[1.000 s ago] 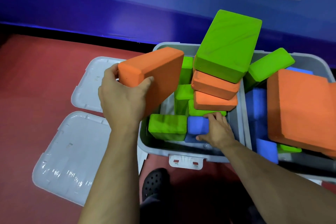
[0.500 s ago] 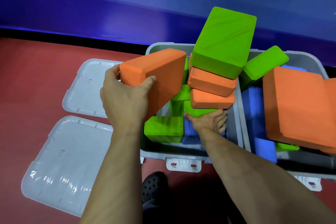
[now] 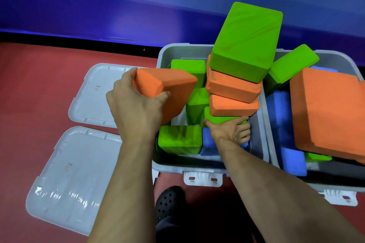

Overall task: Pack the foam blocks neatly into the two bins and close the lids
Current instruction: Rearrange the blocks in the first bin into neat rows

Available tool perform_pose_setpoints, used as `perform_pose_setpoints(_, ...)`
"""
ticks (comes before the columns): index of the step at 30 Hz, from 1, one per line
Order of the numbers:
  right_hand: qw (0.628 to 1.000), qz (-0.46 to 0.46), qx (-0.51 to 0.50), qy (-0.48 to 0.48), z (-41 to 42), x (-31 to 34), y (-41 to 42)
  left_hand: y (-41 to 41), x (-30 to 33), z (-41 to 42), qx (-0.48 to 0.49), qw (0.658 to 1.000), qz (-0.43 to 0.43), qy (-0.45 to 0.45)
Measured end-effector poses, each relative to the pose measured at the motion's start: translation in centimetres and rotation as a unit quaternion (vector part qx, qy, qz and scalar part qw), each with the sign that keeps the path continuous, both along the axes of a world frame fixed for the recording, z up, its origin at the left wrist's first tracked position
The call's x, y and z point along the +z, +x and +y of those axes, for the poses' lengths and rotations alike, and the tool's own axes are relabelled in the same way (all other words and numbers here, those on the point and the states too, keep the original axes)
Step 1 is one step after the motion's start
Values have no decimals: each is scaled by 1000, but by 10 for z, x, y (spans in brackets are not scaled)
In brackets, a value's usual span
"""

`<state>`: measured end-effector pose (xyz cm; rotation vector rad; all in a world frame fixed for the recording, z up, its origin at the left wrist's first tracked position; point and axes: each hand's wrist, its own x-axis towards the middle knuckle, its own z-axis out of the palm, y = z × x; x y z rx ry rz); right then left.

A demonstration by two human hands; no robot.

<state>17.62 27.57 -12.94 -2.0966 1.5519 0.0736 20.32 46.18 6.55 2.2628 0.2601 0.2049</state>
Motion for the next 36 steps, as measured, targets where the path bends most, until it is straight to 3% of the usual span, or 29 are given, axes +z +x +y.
perform_pose_setpoints(7, 1000, -10, 8, -7, 5, -4, -6, -5, 2, -6, -78, 994, 25, 67)
perform_pose_setpoints(16, 987, 40, 79, 133, -19, 35, -16, -8, -1, -16, -188, 974, 59, 110)
perform_pose_setpoints(19, 979, -12, 130, 154, -20, 59, -22, -11, -1, -22, -208, 967, 73, 131)
perform_pose_setpoints(23, 916, -190, 132, 328, -19, 98, -33, -13, -8, -29, -217, 956, 70, 183)
perform_pose_setpoints(26, 859, -176, 113, 467, -17, 118, -26, -14, -18, -32, -218, 954, 65, 197)
perform_pose_setpoints(29, 818, -167, 96, 542, -12, 126, -11, -14, -25, -33, -215, 955, 65, 195)
perform_pose_setpoints(32, 799, -151, 124, 569, 0, 126, -2, -13, -23, -33, -227, 952, 97, 182)
perform_pose_setpoints(36, 826, -138, 164, 522, 16, 121, 1, -12, -25, -29, -262, 943, 162, 125)
